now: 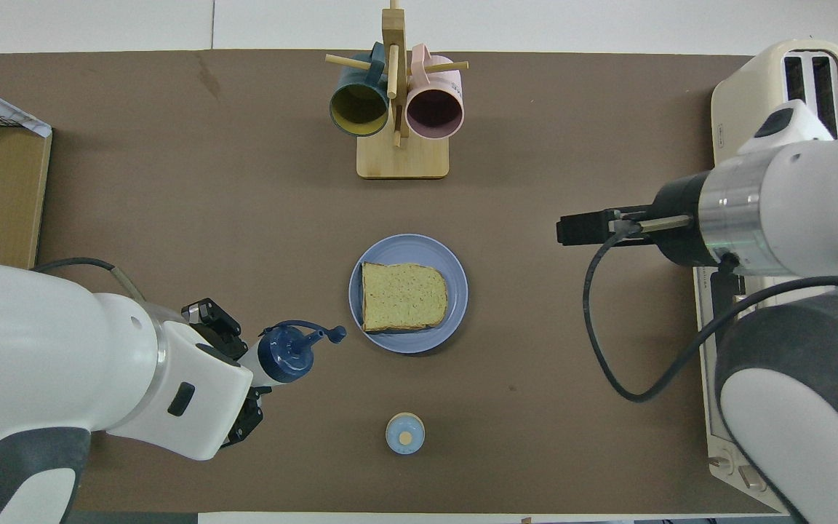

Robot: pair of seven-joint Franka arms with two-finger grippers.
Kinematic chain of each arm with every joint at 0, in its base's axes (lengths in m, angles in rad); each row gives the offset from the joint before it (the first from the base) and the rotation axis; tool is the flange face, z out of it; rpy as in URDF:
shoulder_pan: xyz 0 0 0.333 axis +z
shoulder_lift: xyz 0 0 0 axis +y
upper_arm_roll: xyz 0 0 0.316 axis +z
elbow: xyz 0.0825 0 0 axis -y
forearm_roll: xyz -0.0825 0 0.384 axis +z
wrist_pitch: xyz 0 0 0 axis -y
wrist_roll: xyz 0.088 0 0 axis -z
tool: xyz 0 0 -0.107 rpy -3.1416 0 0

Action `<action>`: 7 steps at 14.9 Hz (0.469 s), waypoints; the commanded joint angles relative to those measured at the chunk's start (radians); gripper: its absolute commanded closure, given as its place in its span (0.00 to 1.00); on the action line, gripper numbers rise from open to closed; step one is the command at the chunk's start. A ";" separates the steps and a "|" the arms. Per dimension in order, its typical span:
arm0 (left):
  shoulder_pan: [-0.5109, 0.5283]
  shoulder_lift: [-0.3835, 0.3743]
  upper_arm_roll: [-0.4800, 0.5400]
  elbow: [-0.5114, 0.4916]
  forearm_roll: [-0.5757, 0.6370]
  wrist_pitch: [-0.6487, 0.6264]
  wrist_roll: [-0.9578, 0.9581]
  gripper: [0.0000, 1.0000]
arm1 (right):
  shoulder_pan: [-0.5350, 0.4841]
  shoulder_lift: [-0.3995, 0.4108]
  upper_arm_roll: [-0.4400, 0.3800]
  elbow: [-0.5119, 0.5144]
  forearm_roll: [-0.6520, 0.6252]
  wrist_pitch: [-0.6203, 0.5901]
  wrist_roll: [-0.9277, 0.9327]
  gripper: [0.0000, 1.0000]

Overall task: Put bread on plate and add seasoning
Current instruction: 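Pull the right gripper away from the bottle back toward the toaster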

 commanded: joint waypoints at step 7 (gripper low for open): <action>-0.001 -0.023 -0.043 -0.009 0.093 -0.042 -0.167 0.82 | -0.219 0.060 0.015 0.101 -0.187 -0.213 -0.038 0.00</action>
